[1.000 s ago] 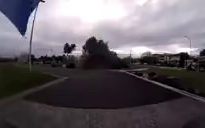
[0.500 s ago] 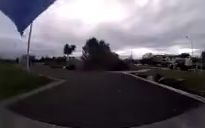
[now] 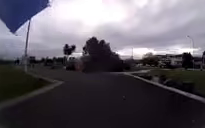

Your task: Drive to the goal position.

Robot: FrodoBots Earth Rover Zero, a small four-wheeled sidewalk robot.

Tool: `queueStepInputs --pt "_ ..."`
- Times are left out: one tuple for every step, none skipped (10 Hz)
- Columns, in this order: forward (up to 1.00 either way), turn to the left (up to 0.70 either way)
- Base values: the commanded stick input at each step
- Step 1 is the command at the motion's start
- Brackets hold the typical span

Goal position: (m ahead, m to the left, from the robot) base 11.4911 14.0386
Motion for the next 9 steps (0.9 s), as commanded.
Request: queueStepInputs --pt "0.85 0.0" --pt "0.85 0.0" --pt "0.85 0.0" --pt "0.85 0.0" --pt "0.85 0.0" --pt "0.85 0.0" --pt "0.85 0.3" --pt "0.85 0.33" --pt "0.85 0.26"
